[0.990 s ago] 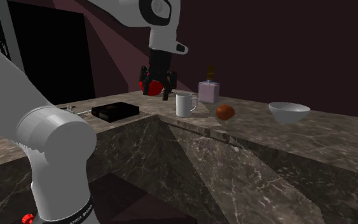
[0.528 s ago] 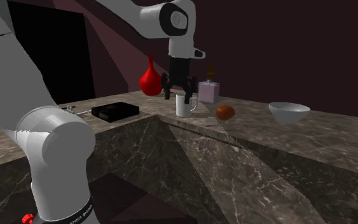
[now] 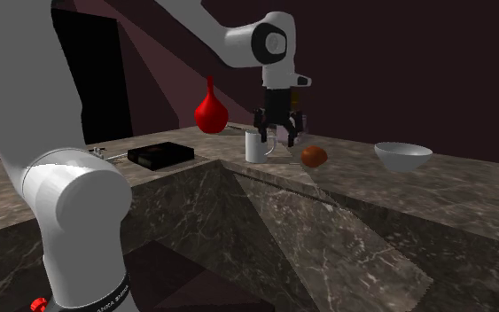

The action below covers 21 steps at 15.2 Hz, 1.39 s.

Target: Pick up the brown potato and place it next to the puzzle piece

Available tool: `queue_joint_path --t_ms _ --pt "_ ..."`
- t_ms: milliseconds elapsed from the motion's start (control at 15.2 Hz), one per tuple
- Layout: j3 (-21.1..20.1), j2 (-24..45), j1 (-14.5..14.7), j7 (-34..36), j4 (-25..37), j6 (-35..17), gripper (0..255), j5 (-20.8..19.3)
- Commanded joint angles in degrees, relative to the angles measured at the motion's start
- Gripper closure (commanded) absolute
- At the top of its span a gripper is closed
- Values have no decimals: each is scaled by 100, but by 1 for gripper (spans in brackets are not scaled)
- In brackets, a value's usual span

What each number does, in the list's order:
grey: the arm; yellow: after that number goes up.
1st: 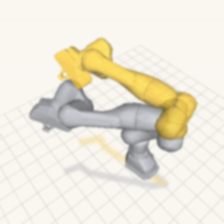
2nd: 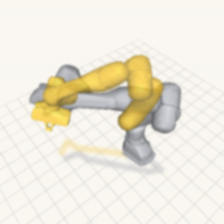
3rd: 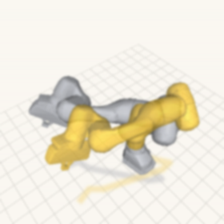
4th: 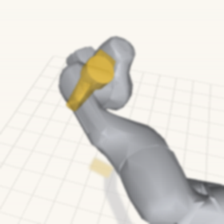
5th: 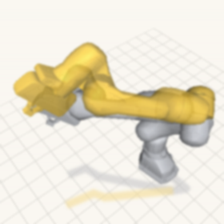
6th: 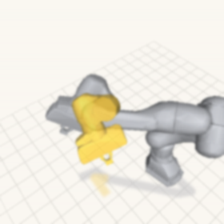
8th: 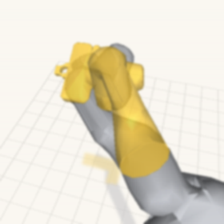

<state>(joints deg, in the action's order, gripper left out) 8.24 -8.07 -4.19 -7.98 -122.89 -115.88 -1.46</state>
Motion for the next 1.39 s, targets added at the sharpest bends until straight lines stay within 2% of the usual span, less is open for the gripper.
queue_joint_path --t_ms 0,462,990,1320 --pt "47 374 -35 -37 327 -192 0 -9" --pt "186 1584 -182 -155 1584 -626 0 27" --pt "187 1879 -212 -193 1374 -1135 0 84" --pt "186 1879 -212 -193 1374 -1135 0 84"
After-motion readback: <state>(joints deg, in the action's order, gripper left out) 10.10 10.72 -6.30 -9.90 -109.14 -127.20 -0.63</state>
